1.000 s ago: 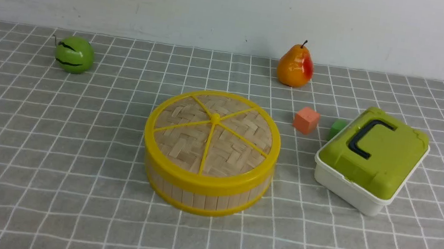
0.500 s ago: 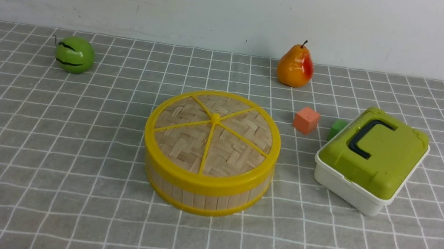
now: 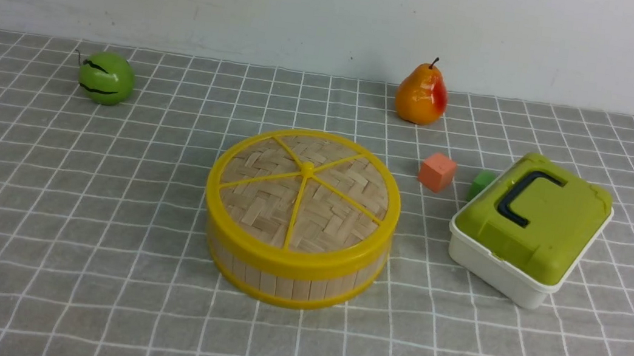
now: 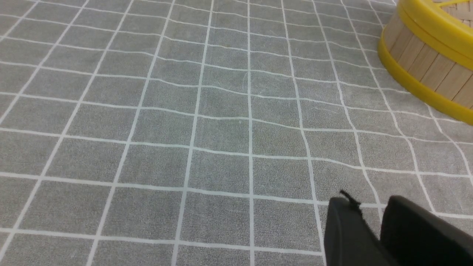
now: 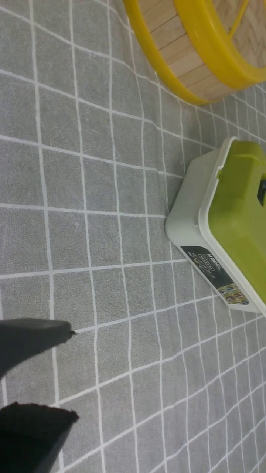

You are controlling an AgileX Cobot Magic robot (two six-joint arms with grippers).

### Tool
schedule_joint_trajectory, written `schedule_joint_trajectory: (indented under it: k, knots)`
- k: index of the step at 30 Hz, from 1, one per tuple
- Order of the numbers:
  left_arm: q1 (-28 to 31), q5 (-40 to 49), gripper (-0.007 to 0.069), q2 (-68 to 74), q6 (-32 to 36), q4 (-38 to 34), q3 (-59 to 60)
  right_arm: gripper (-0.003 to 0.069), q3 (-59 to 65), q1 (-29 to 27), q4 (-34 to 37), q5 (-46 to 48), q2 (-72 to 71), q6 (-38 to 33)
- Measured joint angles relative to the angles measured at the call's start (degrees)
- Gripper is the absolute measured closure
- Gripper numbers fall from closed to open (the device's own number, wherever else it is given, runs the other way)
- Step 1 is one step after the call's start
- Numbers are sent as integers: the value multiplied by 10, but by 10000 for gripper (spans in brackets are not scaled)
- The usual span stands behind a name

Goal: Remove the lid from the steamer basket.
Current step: Use the left arm to lift the lid of the steamer

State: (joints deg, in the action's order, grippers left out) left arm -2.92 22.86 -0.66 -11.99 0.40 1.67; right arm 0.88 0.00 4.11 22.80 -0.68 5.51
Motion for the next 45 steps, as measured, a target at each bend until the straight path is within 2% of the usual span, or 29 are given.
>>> schedule_joint_trajectory:
  k: [17,22,23,24,25,28,29,30,31,32,33,38,42,45]
  knots:
    - [0,-9,461,0,0,-4,0,418,0,0,0,0,0,0]
    - [0,-94,459,0,0,-4,0,418,0,0,0,0,0,0]
    - [0,-156,459,0,0,-4,0,418,0,0,0,0,0,0]
    - [0,-163,459,0,0,-4,0,418,0,0,0,0,0,0]
    - [0,-223,459,0,0,-4,0,418,0,0,0,0,0,0]
    - [0,-327,456,0,0,-4,0,418,0,0,0,0,0,0]
    - [0,-333,456,0,0,-4,0,418,0,0,0,0,0,0]
    - [0,-387,452,0,0,-4,0,418,0,0,0,0,0,0]
    - [0,-387,452,0,0,-4,0,418,0,0,0,0,0,0]
    - [0,-441,451,0,0,-4,0,418,0,0,0,0,0,0]
    - [0,-455,451,0,-1,-4,0,418,0,0,0,0,0,0]
    - [0,-568,448,0,-54,-12,0,418,0,0,0,0,0,0]
    - [0,-607,449,0,-74,-36,0,418,0,0,0,0,0,0]
    - [0,-562,496,0,-59,-81,-54,418,0,0,0,0,0,0]
